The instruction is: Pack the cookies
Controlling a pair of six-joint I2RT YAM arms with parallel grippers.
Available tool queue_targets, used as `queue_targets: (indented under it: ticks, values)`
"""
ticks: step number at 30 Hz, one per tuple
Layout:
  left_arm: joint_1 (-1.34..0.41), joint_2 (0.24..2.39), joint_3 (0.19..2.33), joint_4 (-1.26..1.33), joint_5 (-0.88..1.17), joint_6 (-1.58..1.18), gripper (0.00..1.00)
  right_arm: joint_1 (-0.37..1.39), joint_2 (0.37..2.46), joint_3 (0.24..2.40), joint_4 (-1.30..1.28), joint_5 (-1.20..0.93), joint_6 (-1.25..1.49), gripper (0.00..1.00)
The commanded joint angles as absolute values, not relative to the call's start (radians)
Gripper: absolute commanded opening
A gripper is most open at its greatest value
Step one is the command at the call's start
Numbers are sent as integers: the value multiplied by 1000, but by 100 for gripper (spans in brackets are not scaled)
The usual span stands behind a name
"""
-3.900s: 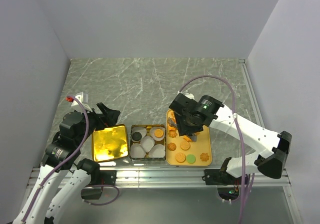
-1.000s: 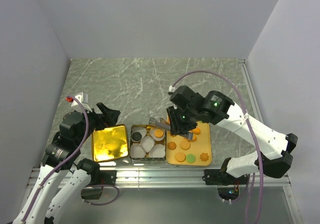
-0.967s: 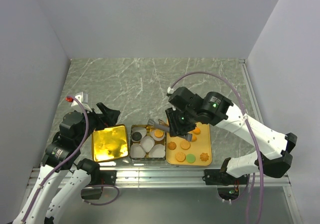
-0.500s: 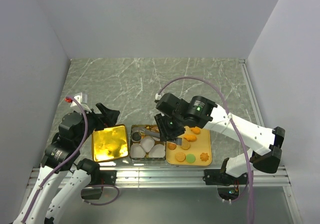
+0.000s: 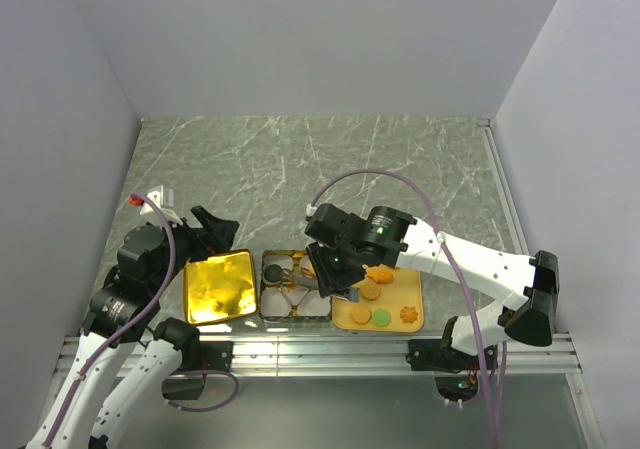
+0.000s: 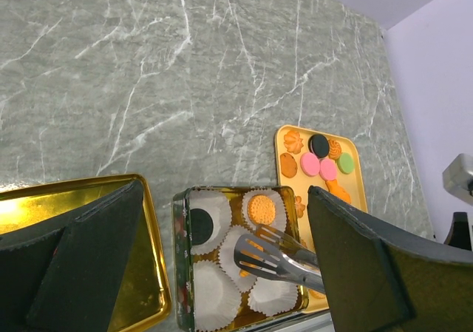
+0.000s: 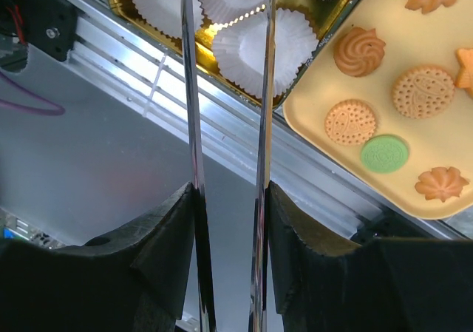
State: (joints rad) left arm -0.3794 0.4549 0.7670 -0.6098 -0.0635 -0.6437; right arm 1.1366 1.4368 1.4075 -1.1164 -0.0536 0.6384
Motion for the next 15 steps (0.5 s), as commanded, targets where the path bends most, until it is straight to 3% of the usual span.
queue_targets:
  ticks: [1, 15]
  values:
    - [-383, 453, 767, -591, -74, -647, 99, 1144, 1420, 1390, -1046, -57, 657, 37]
    - [-383, 463, 767, -588, -69, -647, 100, 1144, 1419, 1377, -1038, -6, 660, 51]
